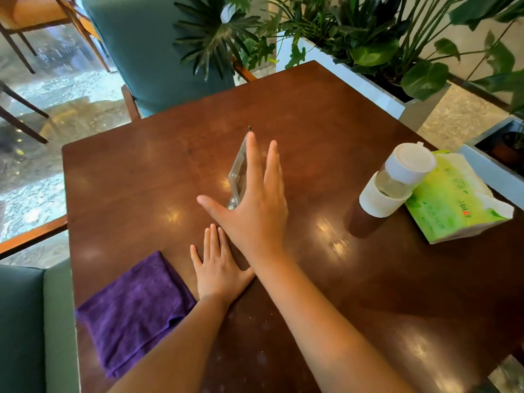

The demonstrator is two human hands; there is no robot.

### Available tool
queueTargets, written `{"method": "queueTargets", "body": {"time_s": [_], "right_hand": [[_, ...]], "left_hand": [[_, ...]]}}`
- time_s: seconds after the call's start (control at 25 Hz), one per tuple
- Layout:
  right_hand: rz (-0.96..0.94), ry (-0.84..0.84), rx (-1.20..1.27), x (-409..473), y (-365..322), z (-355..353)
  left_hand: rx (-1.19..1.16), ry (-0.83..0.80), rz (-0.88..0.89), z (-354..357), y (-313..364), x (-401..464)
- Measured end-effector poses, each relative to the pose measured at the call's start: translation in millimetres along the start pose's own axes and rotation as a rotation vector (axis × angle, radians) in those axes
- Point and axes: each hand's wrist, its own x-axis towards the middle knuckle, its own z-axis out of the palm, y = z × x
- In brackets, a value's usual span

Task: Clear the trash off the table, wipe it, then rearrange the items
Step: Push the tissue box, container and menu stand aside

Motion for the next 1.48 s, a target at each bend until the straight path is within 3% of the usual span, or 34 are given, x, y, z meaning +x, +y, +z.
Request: {"method": "queueTargets", "body": {"time_s": [0.4,0.56,0.68,0.88,1.04,1.48], "right_hand": [[-0.18,0.038,-0.116,9,19,-8],[-0.105,0.147,-0.154,17,23,-23],[0.016,0.123,-0.148,24,40,-44],[-0.073,0.109,-0.074,4,78,-92],[-0.158,0.175,-0.165,-15,110,-128],[0.035,0.33,-0.263,-35,174,-198]], "left_hand": [[-0.012,0.073,-0.029,9,0,2],[0.003,0.078,-0.033,11,1,3],[-0.01,0.086,-0.031,11,1,2],[-0.013,0.084,-0.026,8,0,2],[-0.007,0.095,-0.016,9,0,1],[-0.014,0.094,-0.006,10,-3,3]]}}
